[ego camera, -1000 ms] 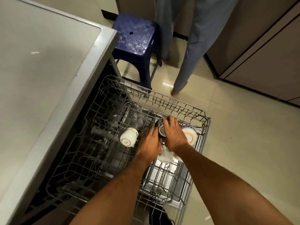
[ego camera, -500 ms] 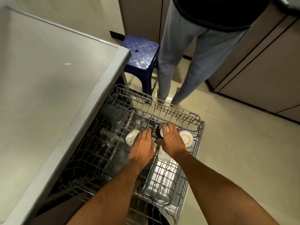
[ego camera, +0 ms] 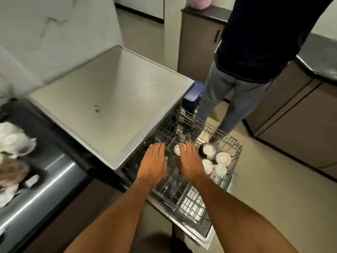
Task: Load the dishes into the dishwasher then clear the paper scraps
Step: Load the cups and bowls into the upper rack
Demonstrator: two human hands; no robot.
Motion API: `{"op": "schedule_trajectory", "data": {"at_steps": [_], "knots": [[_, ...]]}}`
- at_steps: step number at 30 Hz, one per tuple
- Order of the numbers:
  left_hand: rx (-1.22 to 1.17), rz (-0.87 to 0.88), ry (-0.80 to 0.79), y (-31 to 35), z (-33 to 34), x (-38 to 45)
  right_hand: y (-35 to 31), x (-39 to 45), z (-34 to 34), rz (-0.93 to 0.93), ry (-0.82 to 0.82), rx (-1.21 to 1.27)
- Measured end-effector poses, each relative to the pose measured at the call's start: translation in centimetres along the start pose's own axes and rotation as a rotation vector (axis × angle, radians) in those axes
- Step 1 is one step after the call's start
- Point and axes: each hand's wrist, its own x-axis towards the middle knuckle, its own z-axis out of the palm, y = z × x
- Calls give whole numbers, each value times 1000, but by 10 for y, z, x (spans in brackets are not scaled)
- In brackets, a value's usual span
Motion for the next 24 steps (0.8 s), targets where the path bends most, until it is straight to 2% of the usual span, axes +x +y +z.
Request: {"op": "schedule_trajectory", "data": {"at_steps": [3,6,13,24], "knots": [[72,-57,56,-37,-35,-48,-63,-19,-15,-118,22,-59],[99,-88,89,-63,-53,-76,-97,-23,-18,-173,62,-18],[153,-349,219,-173,-101,-215,-259,-60,-12,-520,131,38],[136,-828,401,-283,-150,-410,-481,-122,24,-960,24,73]]}}
